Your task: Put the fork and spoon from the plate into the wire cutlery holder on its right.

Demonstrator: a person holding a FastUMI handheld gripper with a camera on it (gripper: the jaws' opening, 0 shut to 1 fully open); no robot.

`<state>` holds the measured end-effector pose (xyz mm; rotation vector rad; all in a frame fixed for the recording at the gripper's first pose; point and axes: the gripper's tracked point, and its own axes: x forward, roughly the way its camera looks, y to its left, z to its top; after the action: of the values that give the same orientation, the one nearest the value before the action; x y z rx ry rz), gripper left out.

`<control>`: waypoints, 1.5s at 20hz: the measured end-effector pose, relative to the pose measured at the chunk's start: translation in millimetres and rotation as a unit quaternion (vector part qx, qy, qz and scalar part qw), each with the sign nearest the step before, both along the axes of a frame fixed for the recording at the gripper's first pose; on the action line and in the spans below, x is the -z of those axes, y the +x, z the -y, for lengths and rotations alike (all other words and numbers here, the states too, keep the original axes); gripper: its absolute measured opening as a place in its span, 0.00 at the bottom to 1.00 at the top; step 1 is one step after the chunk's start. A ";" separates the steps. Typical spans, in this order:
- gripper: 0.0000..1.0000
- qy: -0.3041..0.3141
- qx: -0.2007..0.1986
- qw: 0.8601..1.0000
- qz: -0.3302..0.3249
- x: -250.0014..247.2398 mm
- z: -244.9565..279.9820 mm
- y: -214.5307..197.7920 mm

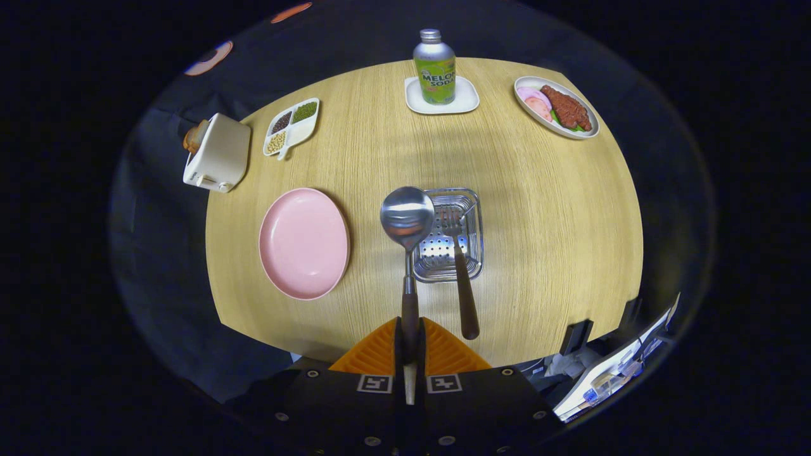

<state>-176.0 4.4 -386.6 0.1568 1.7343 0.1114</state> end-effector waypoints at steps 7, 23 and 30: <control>0.06 -0.022 -0.009 0.998 -0.064 18.2 16.1 3.1; 0.13 -0.006 0.012 0.998 -0.055 34.2 18.4 40.2; 0.24 0.012 0.028 0.994 0.103 0.0 19.2 90.3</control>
<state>-85.7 -14.8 -386.6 0.2049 1.5222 0.1044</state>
